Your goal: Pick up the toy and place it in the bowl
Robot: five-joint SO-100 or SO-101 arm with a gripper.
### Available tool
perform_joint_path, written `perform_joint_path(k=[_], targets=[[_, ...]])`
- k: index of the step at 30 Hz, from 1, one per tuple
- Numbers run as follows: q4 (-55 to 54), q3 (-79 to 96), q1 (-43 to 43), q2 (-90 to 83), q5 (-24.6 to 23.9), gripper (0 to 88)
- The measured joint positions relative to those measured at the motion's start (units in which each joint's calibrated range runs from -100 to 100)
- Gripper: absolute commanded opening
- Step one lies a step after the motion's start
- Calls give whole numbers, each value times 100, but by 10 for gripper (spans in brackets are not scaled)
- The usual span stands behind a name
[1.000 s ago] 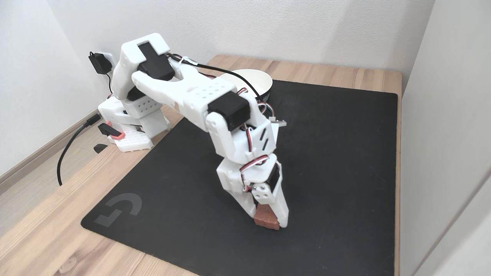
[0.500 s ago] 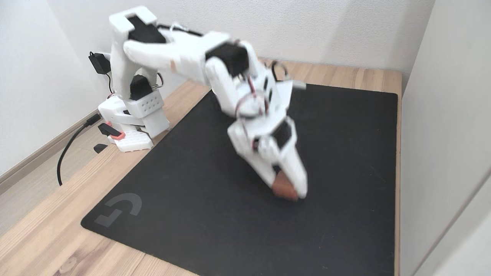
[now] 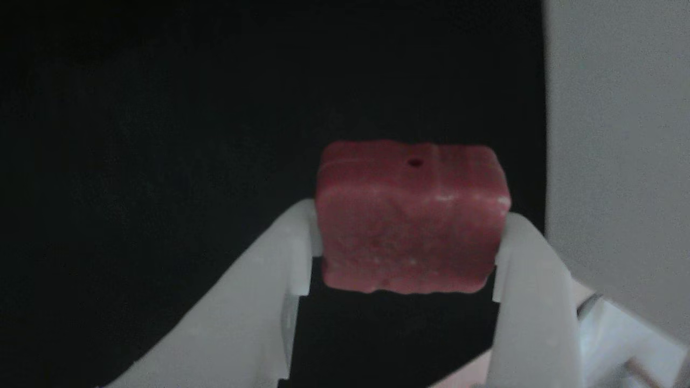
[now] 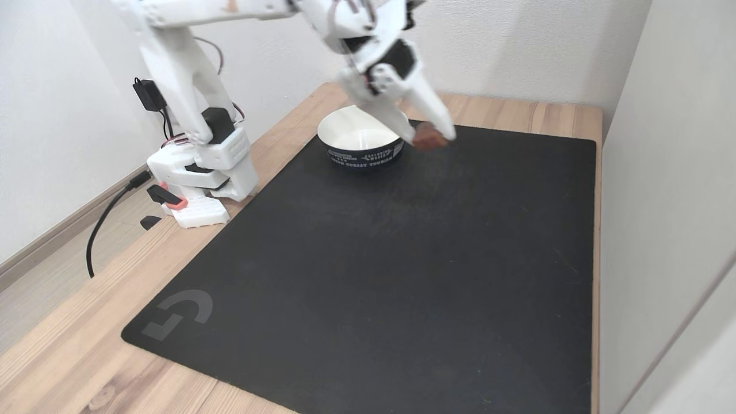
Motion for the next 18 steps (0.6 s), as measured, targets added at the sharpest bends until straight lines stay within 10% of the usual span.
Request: perform_joint_path(k=[18], targets=[[-2524, 6670, -3587, -4363, -1143, 24]])
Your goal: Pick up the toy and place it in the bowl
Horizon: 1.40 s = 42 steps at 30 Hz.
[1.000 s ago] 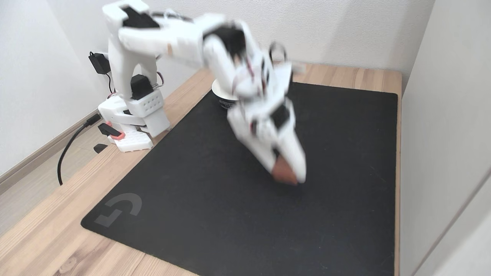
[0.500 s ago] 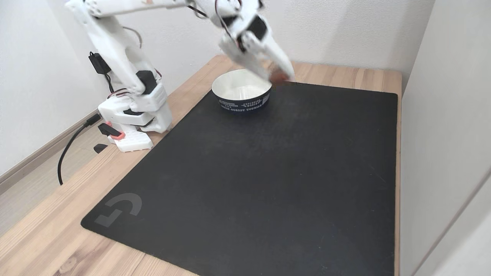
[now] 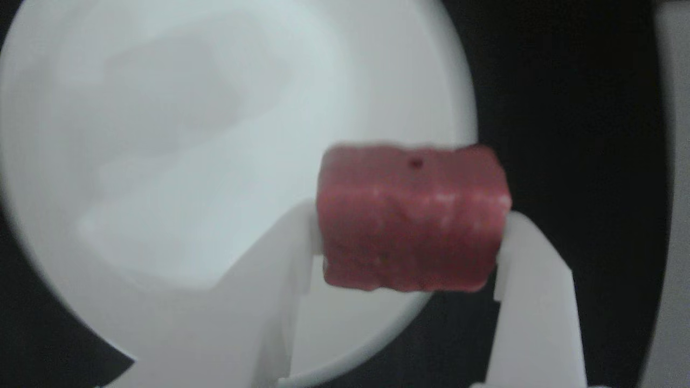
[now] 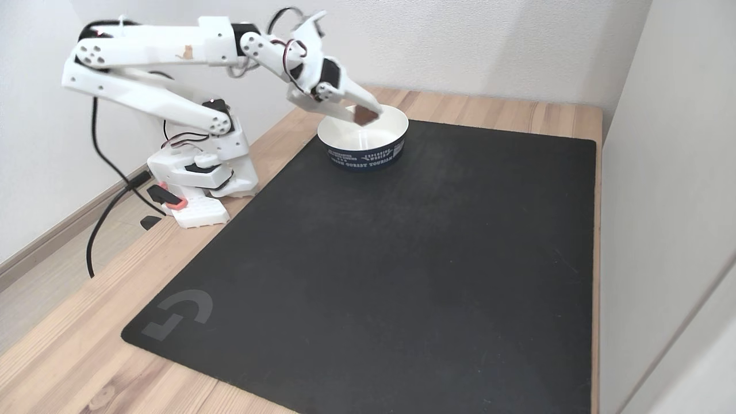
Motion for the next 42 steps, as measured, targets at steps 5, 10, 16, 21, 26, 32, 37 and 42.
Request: perform_joint_path(k=[5, 10, 16, 21, 26, 32, 37, 42], targets=[[-25, 718, -125, -533, -10, 24], [-42, 907, -92, -591, -10, 25], [-59, 964, -125, -591, -10, 29], [-59, 964, -117, -591, -10, 193], [-59, 964, -117, -591, -10, 209], [-59, 964, -117, -591, -10, 229], [-59, 964, -117, -591, -10, 262], [-144, 964, -117, -600, -10, 185]])
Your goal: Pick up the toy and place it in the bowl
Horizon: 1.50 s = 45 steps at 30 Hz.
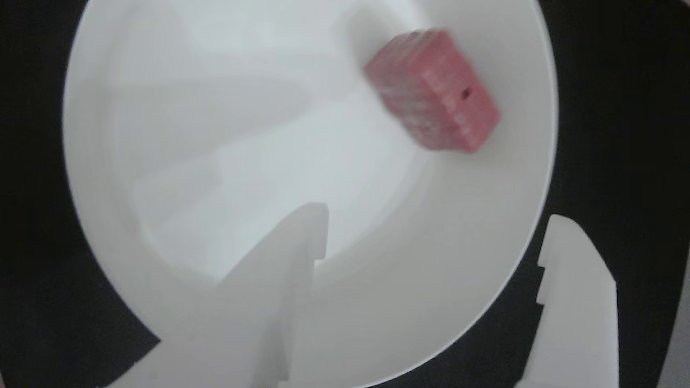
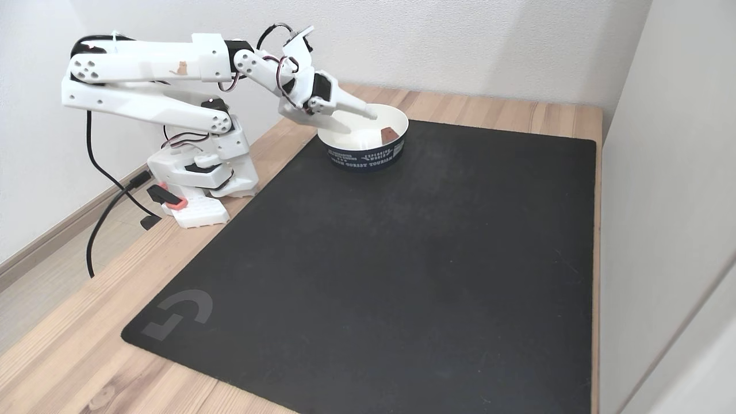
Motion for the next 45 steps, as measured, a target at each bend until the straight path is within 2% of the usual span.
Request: perform_joint_path(k=[5, 7, 11, 13, 15, 18, 22, 24, 27, 30, 34, 45], targets=[[-515, -113, 350, -683, 0, 68], [-608, -132, 766, -1157, 0, 22], [-633, -123, 1648, -2023, 0, 22], [-633, -38, 2613, -2598, 0, 22], [-633, 76, 2896, -2773, 36, 22], [-633, 576, 3687, -3422, 412, 22], [-312, 746, 4253, -3822, 880, 22], [-93, 756, 4345, -3955, 1035, 22], [312, 784, 4444, -4122, 1565, 22], [464, 1030, 4561, -4188, 1776, 22], [473, 1634, 4511, -4155, 1843, 22], [490, 1738, 4478, -4155, 1853, 22]])
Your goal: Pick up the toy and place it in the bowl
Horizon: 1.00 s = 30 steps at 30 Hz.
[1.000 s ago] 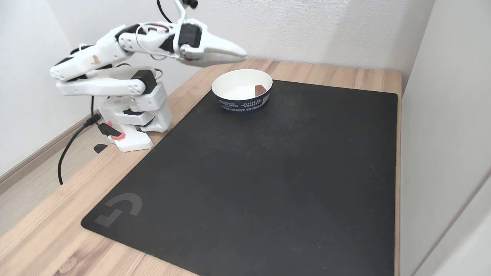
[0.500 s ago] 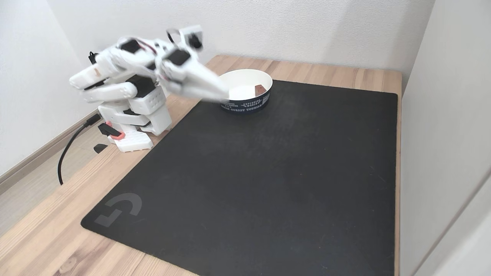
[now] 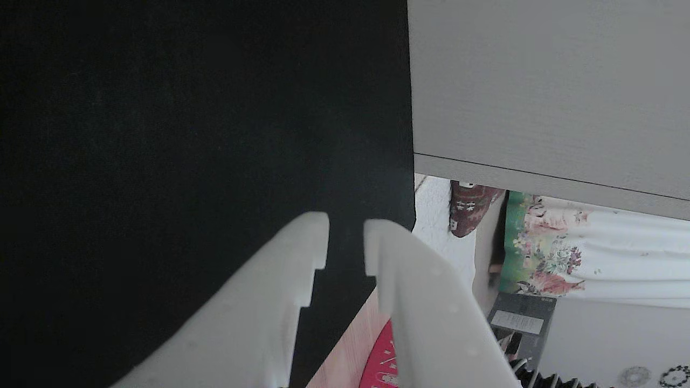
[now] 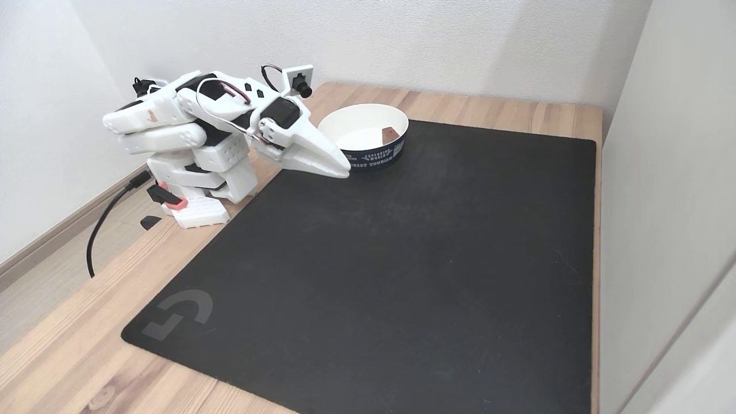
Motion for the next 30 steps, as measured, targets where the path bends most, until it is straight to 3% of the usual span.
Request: perform_joint_path(k=[5, 11, 30], targets=[[355, 9, 8, 0, 0, 22], [1081, 9, 8, 0, 669, 23], [1249, 9, 50, 0, 788, 23]])
